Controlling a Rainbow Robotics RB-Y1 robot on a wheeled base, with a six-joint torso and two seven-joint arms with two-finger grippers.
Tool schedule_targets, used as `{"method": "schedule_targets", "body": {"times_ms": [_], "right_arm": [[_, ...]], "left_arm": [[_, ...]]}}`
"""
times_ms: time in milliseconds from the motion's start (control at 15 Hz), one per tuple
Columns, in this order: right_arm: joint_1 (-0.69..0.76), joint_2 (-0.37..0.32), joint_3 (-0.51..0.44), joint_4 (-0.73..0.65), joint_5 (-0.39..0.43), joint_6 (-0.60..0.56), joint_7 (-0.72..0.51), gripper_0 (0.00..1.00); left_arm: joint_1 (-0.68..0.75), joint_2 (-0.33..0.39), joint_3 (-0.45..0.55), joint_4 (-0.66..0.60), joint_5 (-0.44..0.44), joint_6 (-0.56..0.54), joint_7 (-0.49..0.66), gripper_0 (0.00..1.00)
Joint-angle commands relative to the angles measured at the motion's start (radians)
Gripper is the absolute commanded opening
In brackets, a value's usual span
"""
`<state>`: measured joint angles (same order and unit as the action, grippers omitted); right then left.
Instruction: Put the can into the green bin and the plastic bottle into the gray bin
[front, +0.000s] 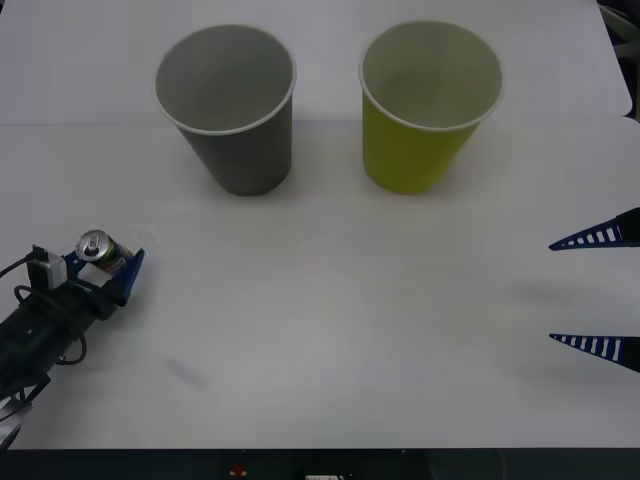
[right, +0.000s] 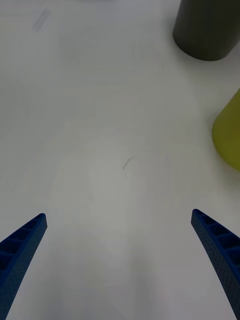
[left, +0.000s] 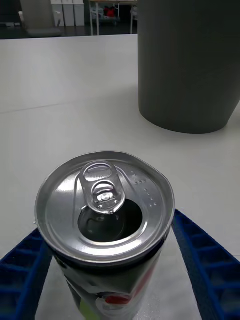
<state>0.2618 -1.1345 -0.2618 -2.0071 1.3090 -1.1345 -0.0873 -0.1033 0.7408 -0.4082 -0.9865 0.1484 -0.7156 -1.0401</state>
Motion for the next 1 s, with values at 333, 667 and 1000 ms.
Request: {"method": "schedule_targets", "body": {"times_ms": [333,667,1000], "right_arm": [[0.000,0.000,0.000,0.000,0.000,0.000,0.000,1.00],[0.000,0.000,0.000,0.000,0.000,0.000,0.000,1.00],[0.000,0.000,0.000,0.000,0.000,0.000,0.000,1.00]], "left_arm": [[0.002,0.000,0.000,-0.001,-0.007,-0.013,0.002,0.00],[0.022,0.000,0.014,-0.015,-0.033,-0.044,0.012,0.00],[0.108,0.017,0.140,-0.150,-0.273,-0.044,0.190,0.00]]}}
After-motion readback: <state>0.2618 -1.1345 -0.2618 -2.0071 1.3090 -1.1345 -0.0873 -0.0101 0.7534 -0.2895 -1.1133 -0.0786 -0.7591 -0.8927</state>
